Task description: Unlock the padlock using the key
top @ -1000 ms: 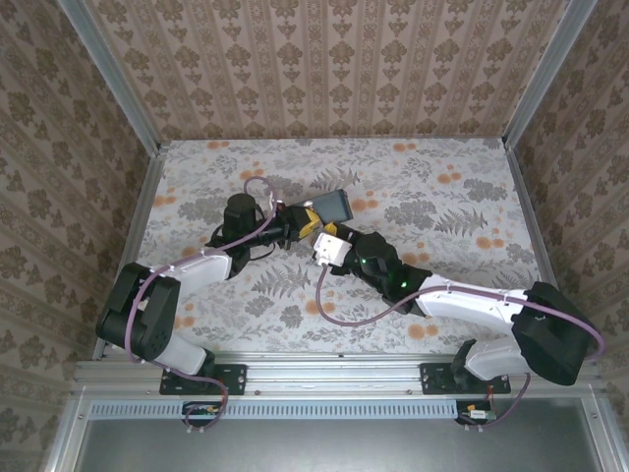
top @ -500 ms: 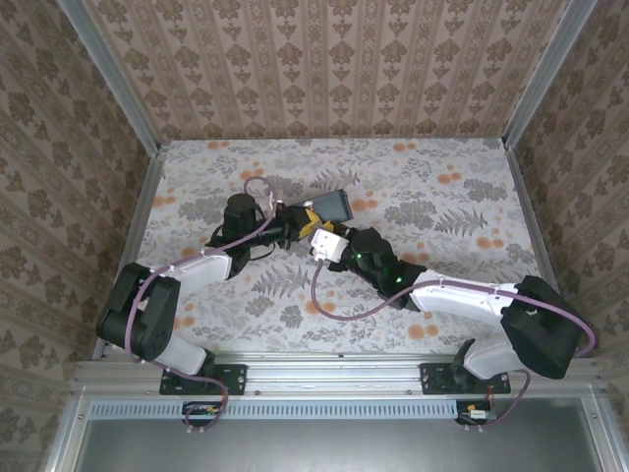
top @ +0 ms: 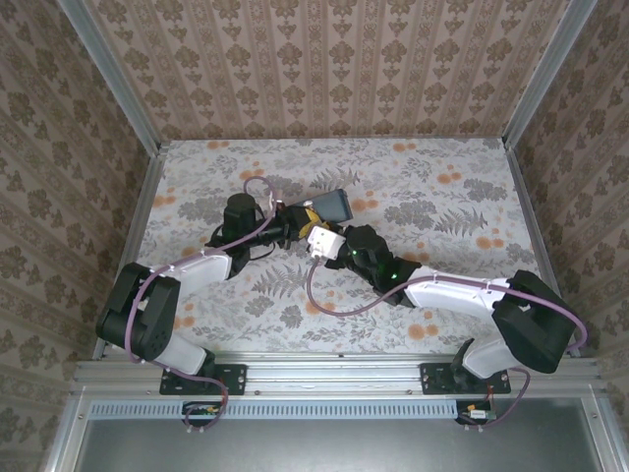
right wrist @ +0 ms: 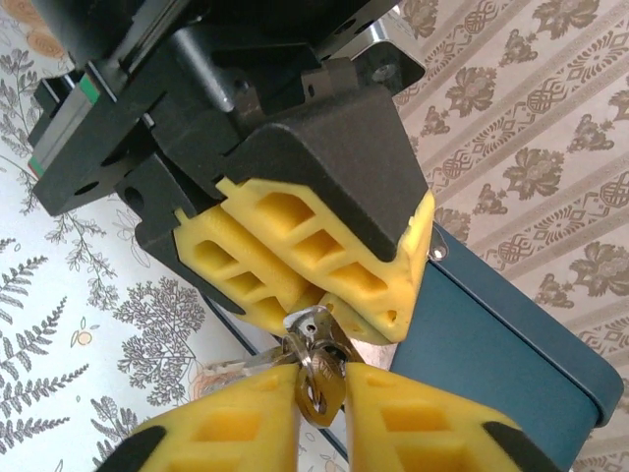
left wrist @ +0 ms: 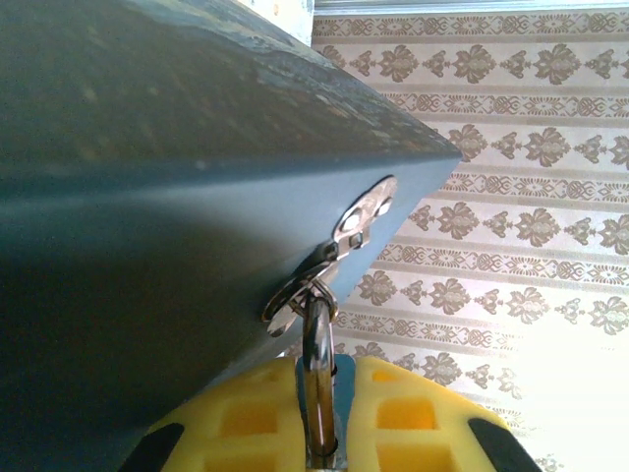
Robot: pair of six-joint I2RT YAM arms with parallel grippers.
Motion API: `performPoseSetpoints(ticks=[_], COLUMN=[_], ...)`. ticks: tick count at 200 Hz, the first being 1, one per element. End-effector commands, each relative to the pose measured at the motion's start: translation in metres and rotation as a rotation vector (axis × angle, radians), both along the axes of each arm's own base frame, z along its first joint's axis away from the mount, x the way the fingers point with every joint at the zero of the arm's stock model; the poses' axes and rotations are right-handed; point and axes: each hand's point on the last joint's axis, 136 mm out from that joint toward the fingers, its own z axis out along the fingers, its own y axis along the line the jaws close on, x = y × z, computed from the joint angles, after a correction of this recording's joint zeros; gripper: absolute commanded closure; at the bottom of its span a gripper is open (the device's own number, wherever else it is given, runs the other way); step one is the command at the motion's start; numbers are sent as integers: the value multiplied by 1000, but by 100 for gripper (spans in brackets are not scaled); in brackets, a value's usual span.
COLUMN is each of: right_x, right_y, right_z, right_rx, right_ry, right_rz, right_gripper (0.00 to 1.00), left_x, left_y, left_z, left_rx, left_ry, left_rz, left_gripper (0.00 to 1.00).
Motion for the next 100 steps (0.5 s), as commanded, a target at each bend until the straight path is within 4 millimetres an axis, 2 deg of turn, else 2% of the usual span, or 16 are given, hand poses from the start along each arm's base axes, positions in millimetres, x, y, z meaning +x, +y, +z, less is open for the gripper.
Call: performPoseSetpoints(ticks=[1,29,48,65,87,100], right_x=[8,11,19,22,27,31], right_y=[6,3,-4,-6,-7,-15], right_z=[15,14,23,33,40,42], right_rx=[52,77,179,358,650,827], right_ry=[-13,7,41,120,271,364], right_rz=[-15,-52,-144,-214,-311,-409], right_gripper=[84,89,96,100,100,100], left_x=[-2,-1,2,2,5,8], left_y=[-4,-2,0,-4,-10,-10], left_z=[41,40,42,44,44,44], left_rx=[-59,-59,-56,-46,-27,-21], left_ry=[-137,-135,-144,-161,-181,-186], left_rz=[-24,-6,29,49,91,121], left_gripper=[100,100,100,100,100,100])
